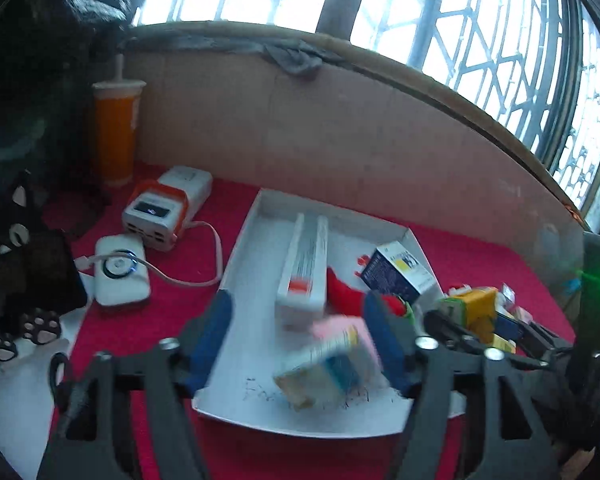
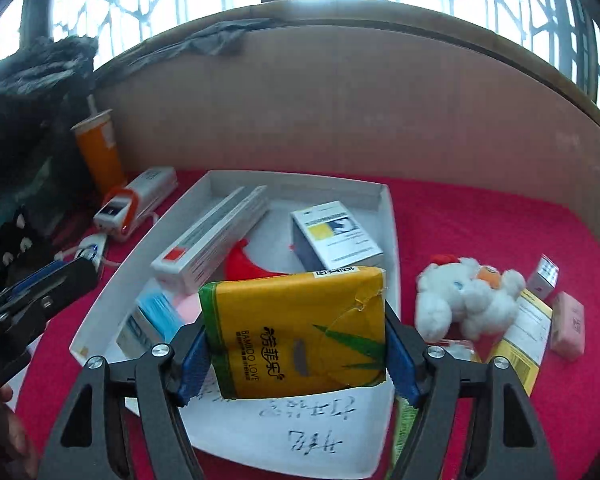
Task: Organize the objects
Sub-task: 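Lower and release the nasal drops box into the tray while the right tool releases the tissue pack, then grasp the white chicken plush with the left tool while the right tool grasps the pink packet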
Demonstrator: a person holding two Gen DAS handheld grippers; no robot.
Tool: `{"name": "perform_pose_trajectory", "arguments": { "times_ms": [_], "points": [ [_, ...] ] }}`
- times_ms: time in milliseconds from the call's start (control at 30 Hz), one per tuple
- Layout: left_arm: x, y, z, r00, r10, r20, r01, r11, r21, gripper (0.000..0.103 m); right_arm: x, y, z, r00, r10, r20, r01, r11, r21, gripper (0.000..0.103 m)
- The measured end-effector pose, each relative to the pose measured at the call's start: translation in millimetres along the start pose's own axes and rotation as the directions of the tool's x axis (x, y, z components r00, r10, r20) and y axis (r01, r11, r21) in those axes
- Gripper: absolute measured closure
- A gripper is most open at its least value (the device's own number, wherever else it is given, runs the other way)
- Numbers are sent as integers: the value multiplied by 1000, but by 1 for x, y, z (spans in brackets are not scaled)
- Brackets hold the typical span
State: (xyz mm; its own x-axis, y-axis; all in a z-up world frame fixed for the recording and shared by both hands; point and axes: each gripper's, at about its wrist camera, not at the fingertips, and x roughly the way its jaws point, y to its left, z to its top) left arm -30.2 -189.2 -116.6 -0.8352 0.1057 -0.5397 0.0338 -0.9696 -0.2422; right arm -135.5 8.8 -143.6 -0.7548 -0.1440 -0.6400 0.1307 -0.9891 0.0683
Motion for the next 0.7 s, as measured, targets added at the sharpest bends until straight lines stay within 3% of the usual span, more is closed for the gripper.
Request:
{"name": "perform_pose_trajectory", "arguments": {
  "times_ms": [167,333,433,600,667,700],
  "points": [
    [-6,-22,7,999,0,43,-1,1000,23,18,-34,-37,-2,994,-22,103,15,998,61,11],
    [5,-70,-2,999,-42,2,41,991,126,11,-56,-99,-13,990,-81,115,64,987,145,12],
    [3,-108,2,997,-79,23,72,974,214,7,-100,-153,-3,965,-169,198,117,961,249,11],
    [8,-168,11,987,-155,42,135,944,299,5,-170,-221,-3,892,-317,323,187,908,374,6],
    [22,-195,7,985,-171,13,154,917,369,5,-172,-244,-17,884,-356,302,211,882,421,3],
    [33,-209,5,985,-172,-17,164,898,409,5,-166,-255,-23,892,-364,270,225,873,433,3]
  ]
}}
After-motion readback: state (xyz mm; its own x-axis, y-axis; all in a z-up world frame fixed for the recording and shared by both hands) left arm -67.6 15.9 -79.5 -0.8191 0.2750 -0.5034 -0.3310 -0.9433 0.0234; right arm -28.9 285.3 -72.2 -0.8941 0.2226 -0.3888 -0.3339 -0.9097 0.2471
